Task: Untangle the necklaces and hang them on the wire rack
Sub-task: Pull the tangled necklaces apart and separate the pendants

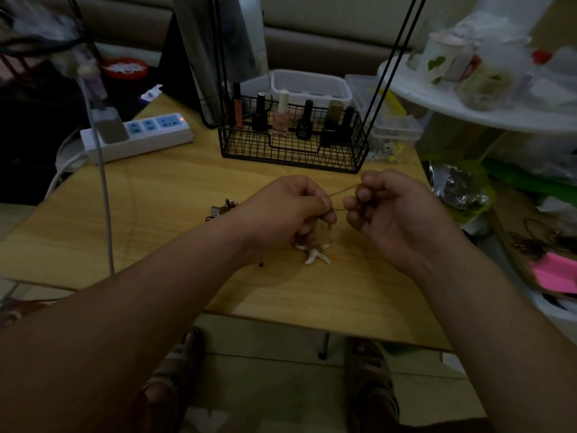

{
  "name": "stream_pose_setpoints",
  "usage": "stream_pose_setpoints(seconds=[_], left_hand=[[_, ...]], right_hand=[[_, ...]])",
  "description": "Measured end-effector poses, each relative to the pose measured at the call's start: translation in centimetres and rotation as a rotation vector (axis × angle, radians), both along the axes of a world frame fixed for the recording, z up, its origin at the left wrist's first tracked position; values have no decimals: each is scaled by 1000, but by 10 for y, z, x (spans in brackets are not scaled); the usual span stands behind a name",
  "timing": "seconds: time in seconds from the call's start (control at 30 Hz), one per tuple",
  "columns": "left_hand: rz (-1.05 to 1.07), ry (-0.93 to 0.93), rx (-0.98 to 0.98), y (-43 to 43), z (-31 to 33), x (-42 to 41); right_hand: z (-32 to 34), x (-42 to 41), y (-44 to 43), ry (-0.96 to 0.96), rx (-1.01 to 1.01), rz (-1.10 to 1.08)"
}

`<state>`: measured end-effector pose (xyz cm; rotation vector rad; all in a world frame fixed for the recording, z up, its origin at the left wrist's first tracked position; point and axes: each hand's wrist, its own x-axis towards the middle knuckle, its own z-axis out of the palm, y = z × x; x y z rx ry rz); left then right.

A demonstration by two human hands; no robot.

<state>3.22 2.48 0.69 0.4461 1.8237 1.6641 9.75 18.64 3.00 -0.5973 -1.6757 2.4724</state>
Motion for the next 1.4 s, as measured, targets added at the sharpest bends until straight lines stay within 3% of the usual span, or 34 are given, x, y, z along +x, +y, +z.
stream_pose_setpoints(seconds=[0.33,0.57,1.0,1.4], left_hand=[[50,-97,192,0,6,-1],[33,-122,301,-2,11,1],[63,-123,327,-4,9,-3],[40,-249,416,-6,12,-4]], right_hand=[[-1,1,-4,-58,116,15],[-7,2,-12,-62,97,191],[-5,3,-12,-30,103,262],[-8,7,-16,166,658,128]])
